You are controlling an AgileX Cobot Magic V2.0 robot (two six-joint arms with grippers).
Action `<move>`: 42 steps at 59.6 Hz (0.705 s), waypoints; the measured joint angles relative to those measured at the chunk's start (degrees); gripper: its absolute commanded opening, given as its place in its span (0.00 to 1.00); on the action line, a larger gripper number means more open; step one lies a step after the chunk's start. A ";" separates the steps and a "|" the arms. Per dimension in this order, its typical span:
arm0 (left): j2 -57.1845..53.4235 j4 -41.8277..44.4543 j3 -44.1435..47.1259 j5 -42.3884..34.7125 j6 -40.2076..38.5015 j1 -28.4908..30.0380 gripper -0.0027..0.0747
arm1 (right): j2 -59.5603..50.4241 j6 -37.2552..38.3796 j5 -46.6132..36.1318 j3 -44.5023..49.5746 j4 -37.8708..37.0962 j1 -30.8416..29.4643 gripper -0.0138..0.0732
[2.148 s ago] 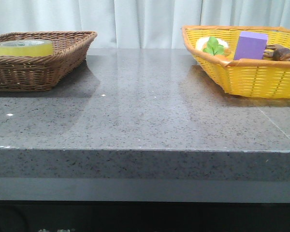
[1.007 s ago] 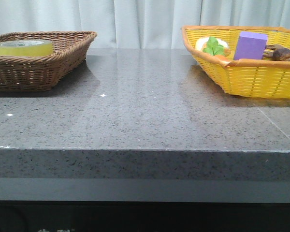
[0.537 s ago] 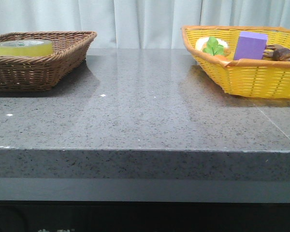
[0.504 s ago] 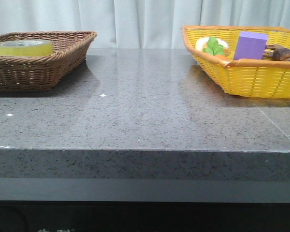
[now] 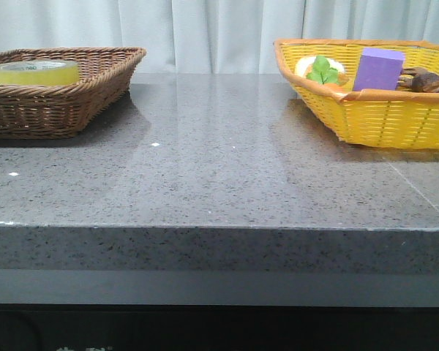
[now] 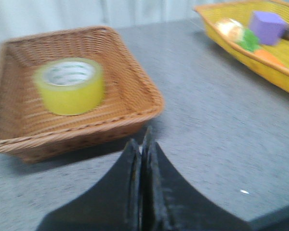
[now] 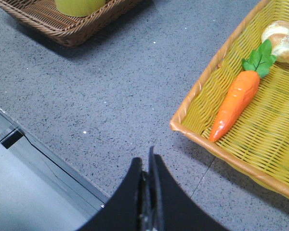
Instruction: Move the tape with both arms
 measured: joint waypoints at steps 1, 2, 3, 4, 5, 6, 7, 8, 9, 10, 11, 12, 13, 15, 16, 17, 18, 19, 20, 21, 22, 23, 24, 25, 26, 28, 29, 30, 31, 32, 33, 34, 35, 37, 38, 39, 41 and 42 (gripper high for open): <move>-1.28 0.00 0.66 -0.36 0.00 0.68 0.01 | 0.00 0.00 0.00 0.00 0.00 0.00 0.08; -2.15 0.00 1.34 -0.99 0.00 1.67 0.01 | 0.00 0.00 0.00 0.00 0.00 0.00 0.08; -3.45 0.00 2.37 -1.48 0.00 2.32 0.01 | 0.00 0.00 0.00 0.00 0.00 0.00 0.08; -4.31 0.00 3.10 -1.97 0.00 3.26 0.01 | 0.00 0.00 0.00 0.00 0.00 0.00 0.08; -5.16 0.00 3.82 -2.74 0.00 3.87 0.01 | 0.00 0.00 0.00 0.00 0.00 0.00 0.08; -6.44 0.00 4.92 -3.27 0.00 4.75 0.01 | 0.00 0.00 0.00 0.00 0.00 0.00 0.08; -7.26 0.00 5.66 -4.12 0.00 5.31 0.01 | 0.00 0.00 0.00 0.00 0.00 0.00 0.08; -8.46 0.00 6.78 -4.72 0.00 6.14 0.01 | 0.00 0.00 0.00 0.00 0.00 0.00 0.08; -9.60 0.00 7.91 -5.64 0.00 6.67 0.01 | 0.00 0.00 0.00 0.00 0.00 0.00 0.08; -10.34 0.00 8.70 -6.27 0.00 7.40 0.01 | 0.00 0.00 0.00 0.00 0.00 0.00 0.08; -11.06 0.00 9.48 -7.23 0.00 7.86 0.01 | 0.00 0.00 0.00 0.00 0.00 0.00 0.08; -12.08 0.00 10.66 -7.83 0.00 8.51 0.01 | 0.00 0.00 0.00 0.00 0.00 0.00 0.08; -12.73 0.00 11.43 -8.84 0.00 8.91 0.01 | 0.00 0.00 0.00 0.00 0.00 0.00 0.08; -14.22 0.00 13.41 -10.51 0.00 9.81 0.01 | 0.00 0.00 0.00 0.00 0.00 0.00 0.08; -14.78 0.00 14.19 -11.15 0.00 10.13 0.01 | 0.00 0.00 0.00 0.00 0.00 0.00 0.08; -15.58 0.00 15.36 -12.14 0.00 10.56 0.01 | 0.00 0.00 0.00 0.00 0.00 0.00 0.08; -16.07 0.00 16.11 -12.79 0.00 10.81 0.01 | 0.00 0.00 0.00 0.00 0.00 0.00 0.08; -16.78 0.00 17.22 -13.69 0.00 11.16 0.01 | 0.00 0.00 0.00 0.00 0.00 0.00 0.08; -17.20 0.00 17.94 -14.31 0.00 11.37 0.01 | 0.00 0.00 0.00 0.00 0.00 0.00 0.08; -17.63 0.00 18.66 -14.88 0.00 11.52 0.01 | 0.00 0.00 0.00 0.00 0.00 0.00 0.08; -18.23 -0.09 19.69 -15.62 0.00 11.72 0.01 | 0.00 0.00 0.00 0.00 0.00 0.00 0.08; -18.64 -0.09 20.34 -16.08 0.00 11.83 0.01 | 0.00 0.00 0.00 0.00 0.00 0.00 0.08; -19.03 -0.09 20.98 -16.55 0.00 11.98 0.01 | 0.00 0.00 0.00 0.00 0.00 0.00 0.08; -19.62 -0.09 21.90 -17.20 0.00 12.07 0.01 | 0.00 0.00 0.00 0.00 0.00 0.00 0.08; -20.01 -0.09 22.47 -17.57 0.00 12.21 0.01 | 0.00 0.00 0.00 0.00 0.00 0.00 0.08; -21.01 -0.13 23.81 -18.39 0.00 12.30 0.01 | 0.00 0.00 0.00 0.00 0.00 0.00 0.08; -21.60 -0.13 24.54 -18.81 0.00 12.30 0.01 | 0.00 0.00 0.00 0.00 0.00 0.00 0.08; -21.98 -0.22 24.99 -19.10 0.00 12.30 0.01 | 0.00 0.00 0.00 0.00 0.00 0.00 0.08; -22.38 -0.22 25.65 -19.38 0.00 12.34 0.01 | 0.00 0.00 0.00 0.00 0.00 0.00 0.08; -22.89 -0.36 26.04 -19.76 0.00 12.34 0.01 | 0.00 0.00 0.00 0.00 0.00 0.00 0.08; -23.31 -0.72 26.62 -20.17 0.00 12.34 0.01 | 0.00 0.00 0.00 0.00 0.00 0.00 0.08; -23.43 -0.88 26.97 -20.45 0.00 12.34 0.01 | 0.00 0.00 0.00 0.00 0.00 0.00 0.08; -23.57 -1.15 27.54 -20.72 0.00 12.34 0.01 | 0.00 0.00 0.00 0.00 0.00 0.00 0.08; -23.57 -1.73 28.47 -21.91 0.00 12.34 0.01 | 0.00 0.00 0.00 0.00 0.00 0.00 0.08; -23.57 -2.00 28.86 -22.39 0.00 12.34 0.01 | 0.00 0.00 0.00 0.00 0.00 0.00 0.08; -23.57 -2.25 29.28 -22.86 0.00 12.34 0.01 | 0.00 0.00 0.00 0.00 0.00 0.00 0.08; -23.57 -2.80 29.72 -23.62 0.00 12.34 0.01 | 0.00 0.00 0.00 0.00 0.00 0.00 0.08; -23.57 -3.08 29.72 -23.62 0.00 12.34 0.01 | 0.00 0.00 0.00 0.00 0.00 0.00 0.08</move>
